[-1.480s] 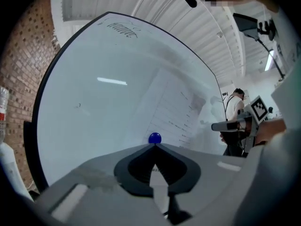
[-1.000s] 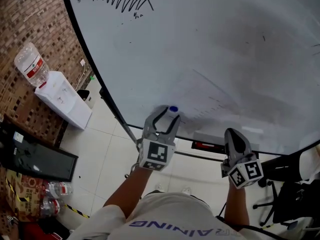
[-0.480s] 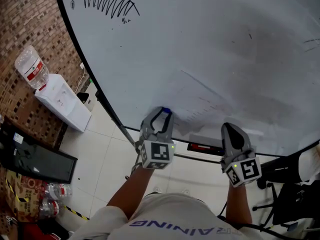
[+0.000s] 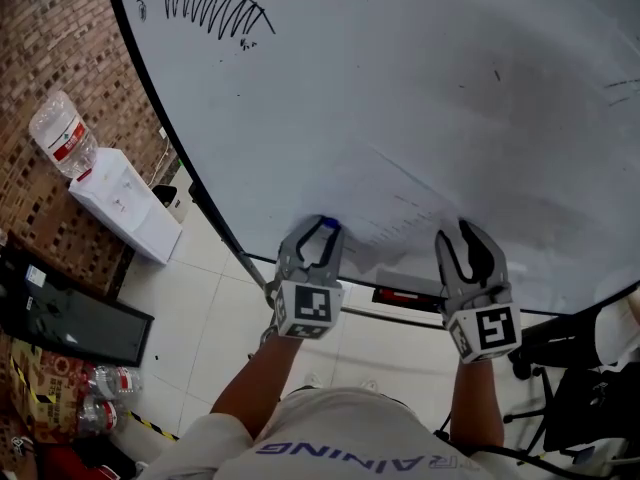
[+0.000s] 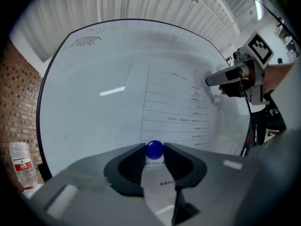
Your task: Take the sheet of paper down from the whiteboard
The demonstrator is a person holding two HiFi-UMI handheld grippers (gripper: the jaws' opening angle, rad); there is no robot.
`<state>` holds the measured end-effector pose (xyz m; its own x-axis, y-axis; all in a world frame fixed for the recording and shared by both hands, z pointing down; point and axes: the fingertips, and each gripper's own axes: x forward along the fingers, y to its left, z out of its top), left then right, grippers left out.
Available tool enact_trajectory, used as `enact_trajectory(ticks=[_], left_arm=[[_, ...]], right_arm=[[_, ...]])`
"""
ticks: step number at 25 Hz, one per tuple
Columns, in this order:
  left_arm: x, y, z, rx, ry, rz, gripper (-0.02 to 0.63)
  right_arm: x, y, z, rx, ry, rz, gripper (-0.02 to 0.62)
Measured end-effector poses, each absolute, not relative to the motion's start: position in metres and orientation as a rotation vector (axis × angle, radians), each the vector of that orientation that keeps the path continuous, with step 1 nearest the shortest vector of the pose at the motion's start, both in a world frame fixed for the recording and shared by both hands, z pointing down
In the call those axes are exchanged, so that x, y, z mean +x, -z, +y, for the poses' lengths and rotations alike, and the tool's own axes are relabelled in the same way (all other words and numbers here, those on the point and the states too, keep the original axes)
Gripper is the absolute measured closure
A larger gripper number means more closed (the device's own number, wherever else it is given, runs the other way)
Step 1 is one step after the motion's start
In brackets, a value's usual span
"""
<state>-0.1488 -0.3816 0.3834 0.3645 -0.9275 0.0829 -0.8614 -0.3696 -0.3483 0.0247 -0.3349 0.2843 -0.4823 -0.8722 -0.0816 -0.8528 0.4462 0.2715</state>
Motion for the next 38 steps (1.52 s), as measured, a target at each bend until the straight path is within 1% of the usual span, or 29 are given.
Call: enact_trajectory(ticks=[1, 3, 4, 7, 17, 20, 23, 31, 38], left_arm=[[-0.149, -0.383, -0.382, -2.384, 0.390, 1.595, 0.480], [-0.148, -0.380, -0.382, -2.392, 0.373, 1.602, 0.480], [-0.148, -0.377, -0.382, -2.395, 0.355, 1.607, 0.480], [-0.147, -0.373, -0.382, -2.402, 0.308, 1.608, 0.480], [-0.150, -0.372, -0.371, -2.508, 0.316, 1.583, 0.480], [-0.152, -0.376, -0.359, -2.562, 0.266, 1.563, 0.480], [-0.159, -0.373, -0.344, -2.640, 0.173, 1.600, 0.480], [-0.189, -0.387, -0.321, -2.712, 0.104, 1.683, 0.480], [-0.187, -0.378, -0.320, -2.742, 0.028, 1.686, 0.480]], right_arm=[[0.023, -0.283, -0.336, 1.556, 0.436, -2.611, 0.466], [0.023, -0.284, -0.338, 1.572, 0.441, -2.607, 0.555], [0.023, -0.284, -0.338, 1.579, 0.434, -2.614, 0.581], [0.025, -0.286, -0.336, 1.576, 0.409, -2.640, 0.588], [0.031, -0.293, -0.330, 1.571, 0.355, -2.648, 0.588], [0.038, -0.303, -0.325, 1.565, 0.324, -2.639, 0.588], [0.047, -0.316, -0.319, 1.569, 0.271, -2.621, 0.588], [0.086, -0.347, -0.294, 1.615, 0.143, -2.602, 0.588], [0.110, -0.360, -0.281, 1.706, 0.086, -2.567, 0.588]])
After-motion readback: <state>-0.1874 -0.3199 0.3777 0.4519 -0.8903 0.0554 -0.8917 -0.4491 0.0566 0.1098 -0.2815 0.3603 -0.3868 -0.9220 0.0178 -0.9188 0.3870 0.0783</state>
